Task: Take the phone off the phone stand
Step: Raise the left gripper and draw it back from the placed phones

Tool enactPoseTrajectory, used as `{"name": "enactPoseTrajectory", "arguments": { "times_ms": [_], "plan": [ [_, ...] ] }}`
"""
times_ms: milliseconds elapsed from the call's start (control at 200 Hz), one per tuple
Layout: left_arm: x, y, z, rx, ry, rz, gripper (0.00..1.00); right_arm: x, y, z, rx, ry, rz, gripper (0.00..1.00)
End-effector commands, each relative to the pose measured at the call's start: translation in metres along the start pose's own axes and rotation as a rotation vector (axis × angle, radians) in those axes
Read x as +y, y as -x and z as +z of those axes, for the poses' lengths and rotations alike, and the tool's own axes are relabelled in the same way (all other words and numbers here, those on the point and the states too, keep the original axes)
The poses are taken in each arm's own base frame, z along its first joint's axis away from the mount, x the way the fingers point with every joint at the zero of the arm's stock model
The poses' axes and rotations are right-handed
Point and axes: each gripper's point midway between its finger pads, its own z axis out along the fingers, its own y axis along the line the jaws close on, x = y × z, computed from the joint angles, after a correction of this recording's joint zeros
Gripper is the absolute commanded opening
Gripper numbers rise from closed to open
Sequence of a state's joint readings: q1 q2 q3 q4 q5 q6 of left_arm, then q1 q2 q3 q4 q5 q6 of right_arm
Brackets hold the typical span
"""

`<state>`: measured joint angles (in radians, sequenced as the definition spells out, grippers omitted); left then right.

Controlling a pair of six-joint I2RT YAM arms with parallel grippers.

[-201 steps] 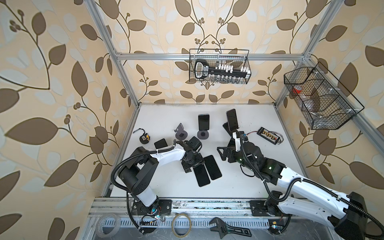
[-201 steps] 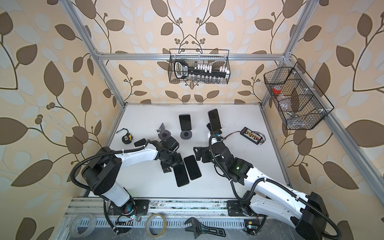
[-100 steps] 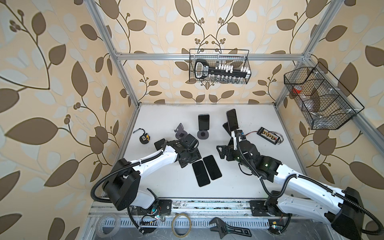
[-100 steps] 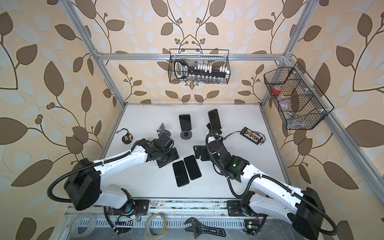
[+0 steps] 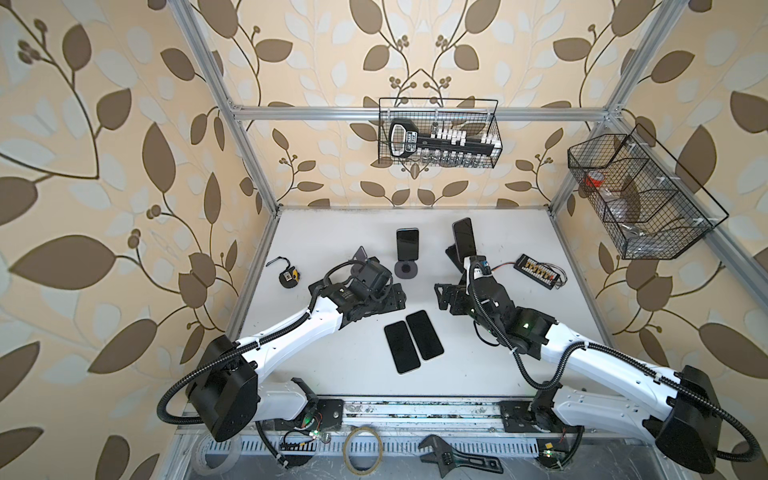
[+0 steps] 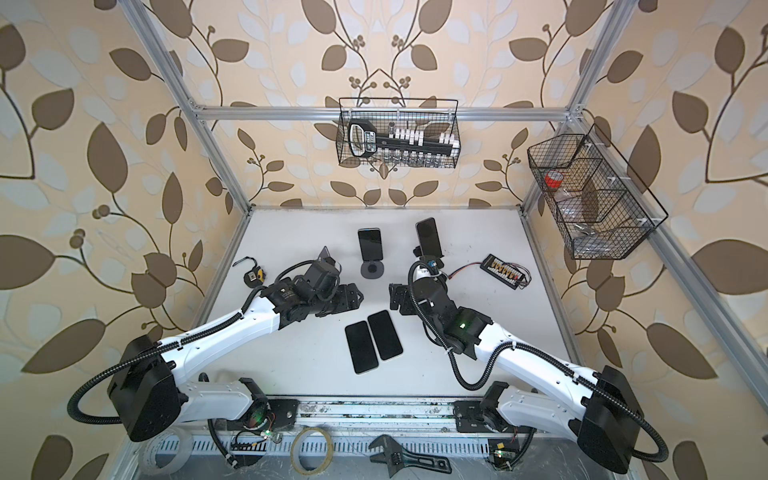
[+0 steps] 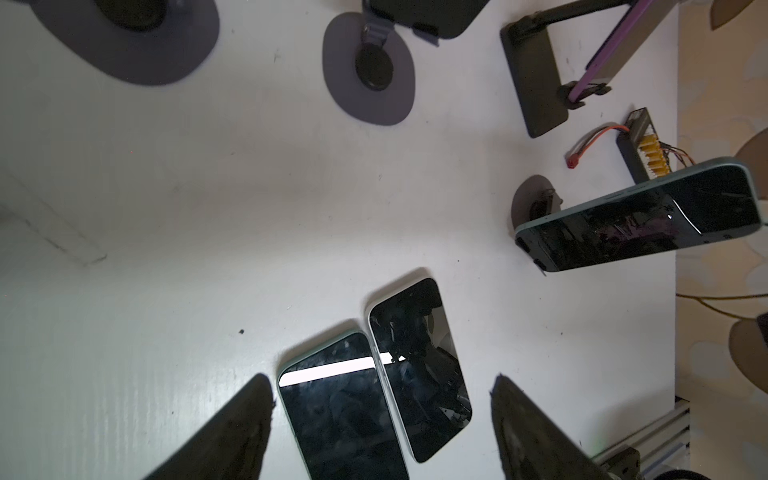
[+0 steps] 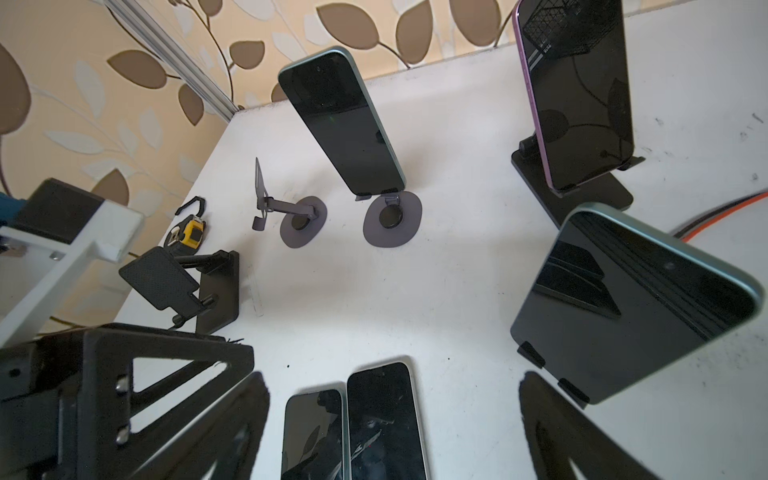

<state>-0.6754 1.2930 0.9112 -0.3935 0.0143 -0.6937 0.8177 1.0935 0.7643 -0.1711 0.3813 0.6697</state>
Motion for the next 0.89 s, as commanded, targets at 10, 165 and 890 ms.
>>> {"name": "enactPoseTrajectory", "arguments": {
  "times_ms": [10,165,890],
  "plan": [
    [-0.033,0.034,-0.021,-0.134,-0.088,0.200,0.84,0.009,0.023,-0.005,-0.060,0.013,0.028,0.95],
    [-0.045,0.039,-0.028,-0.185,-0.149,0.344,0.90,0.004,0.024,-0.007,-0.070,-0.005,0.041,0.97],
    [-0.072,0.055,-0.127,-0.691,-0.354,0.769,0.95,-0.004,0.034,-0.017,-0.092,-0.052,0.057,0.94]
  ]
}}
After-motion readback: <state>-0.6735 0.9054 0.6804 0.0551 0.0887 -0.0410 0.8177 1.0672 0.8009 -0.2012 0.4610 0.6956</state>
